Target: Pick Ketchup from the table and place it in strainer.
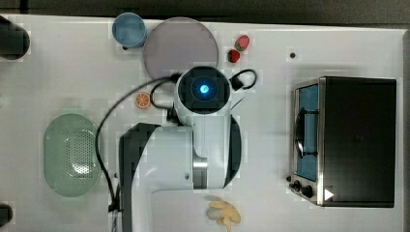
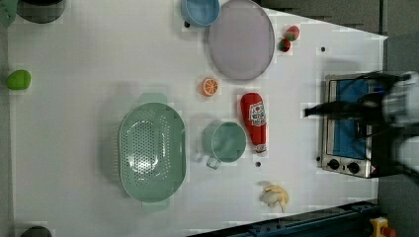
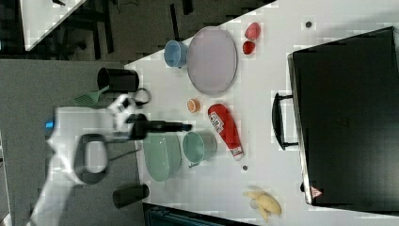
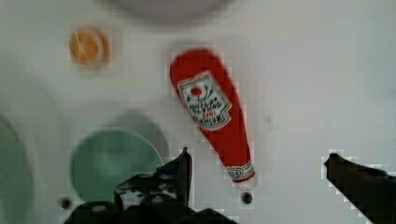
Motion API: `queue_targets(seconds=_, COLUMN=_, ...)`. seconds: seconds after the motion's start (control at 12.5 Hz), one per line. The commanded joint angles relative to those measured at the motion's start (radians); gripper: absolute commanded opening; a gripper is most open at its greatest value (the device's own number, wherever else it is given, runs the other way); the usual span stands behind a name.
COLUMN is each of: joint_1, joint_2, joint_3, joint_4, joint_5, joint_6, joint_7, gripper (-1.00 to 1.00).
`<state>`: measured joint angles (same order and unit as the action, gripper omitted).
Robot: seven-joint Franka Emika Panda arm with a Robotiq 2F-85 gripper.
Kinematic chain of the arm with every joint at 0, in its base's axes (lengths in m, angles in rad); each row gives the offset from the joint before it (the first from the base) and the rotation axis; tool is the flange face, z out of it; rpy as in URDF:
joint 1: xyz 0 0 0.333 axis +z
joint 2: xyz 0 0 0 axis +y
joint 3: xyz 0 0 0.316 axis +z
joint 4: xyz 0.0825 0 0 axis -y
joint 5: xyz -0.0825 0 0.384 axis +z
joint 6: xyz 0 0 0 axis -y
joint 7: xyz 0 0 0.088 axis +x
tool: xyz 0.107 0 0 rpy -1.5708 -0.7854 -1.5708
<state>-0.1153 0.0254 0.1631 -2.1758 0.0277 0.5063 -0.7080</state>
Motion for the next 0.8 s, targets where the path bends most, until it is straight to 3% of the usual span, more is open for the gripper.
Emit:
queue_targets(seconds=0.08, joint_1=-0.007, joint_2=0.004, joint_3=0.018, joint_4=-0.054, joint_5=-0.013, joint_6=0.121, joint_7=-0.274, gripper=1.00)
queue_targets(seconds=0.8, joint_1=0.000, joint_2=0.237, joint_3=0.029, joint_4=-0.124, joint_5=-0.017, joint_6=0.403, joint_7=-0.277, gripper=1.00)
